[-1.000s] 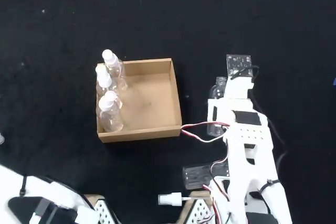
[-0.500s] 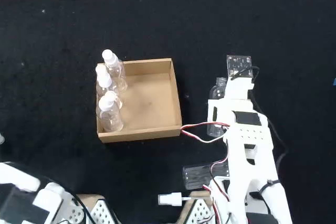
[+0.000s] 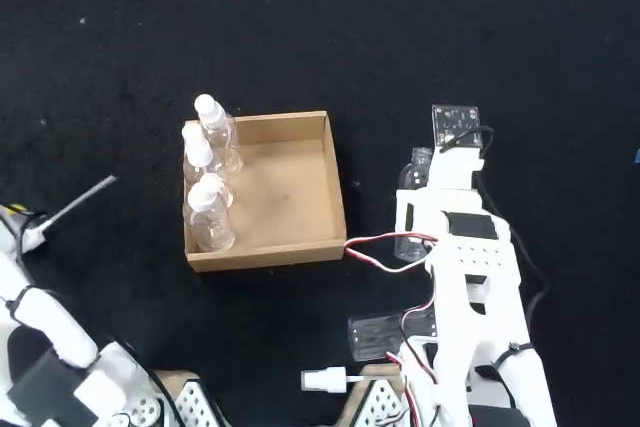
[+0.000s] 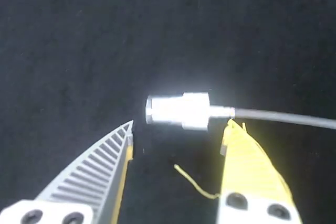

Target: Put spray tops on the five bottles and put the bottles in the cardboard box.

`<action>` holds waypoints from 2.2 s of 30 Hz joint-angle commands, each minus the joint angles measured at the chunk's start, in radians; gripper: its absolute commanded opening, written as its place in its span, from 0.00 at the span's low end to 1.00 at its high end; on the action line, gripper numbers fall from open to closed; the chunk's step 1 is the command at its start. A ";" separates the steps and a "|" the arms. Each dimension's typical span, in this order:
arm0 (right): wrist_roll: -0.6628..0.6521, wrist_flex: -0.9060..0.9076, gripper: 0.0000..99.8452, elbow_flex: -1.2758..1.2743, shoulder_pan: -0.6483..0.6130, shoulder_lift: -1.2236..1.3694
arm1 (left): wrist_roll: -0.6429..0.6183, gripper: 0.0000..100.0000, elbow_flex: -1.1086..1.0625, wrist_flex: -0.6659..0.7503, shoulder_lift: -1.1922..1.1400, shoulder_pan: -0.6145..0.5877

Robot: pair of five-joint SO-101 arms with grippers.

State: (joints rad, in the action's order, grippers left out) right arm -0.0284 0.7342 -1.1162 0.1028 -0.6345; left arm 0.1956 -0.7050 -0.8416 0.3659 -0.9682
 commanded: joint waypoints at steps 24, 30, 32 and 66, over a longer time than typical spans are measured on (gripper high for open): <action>-0.005 -0.026 0.01 0.002 -0.020 0.005 | -0.779 0.25 0.096 0.032 -0.276 0.021; -0.005 -0.026 0.01 0.002 -0.020 0.005 | -0.865 0.25 0.101 0.041 -0.288 0.091; -0.005 -0.026 0.01 0.002 -0.020 0.005 | -0.890 0.25 0.097 0.041 -0.288 0.107; -0.006 -0.026 0.01 -0.005 -0.020 -0.001 | 0.255 0.05 0.464 -0.393 -0.434 0.108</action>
State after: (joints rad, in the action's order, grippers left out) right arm -0.0284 0.7342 -1.1162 0.1028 -0.6345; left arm 0.0621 -0.3092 -1.1991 -0.0115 -0.8715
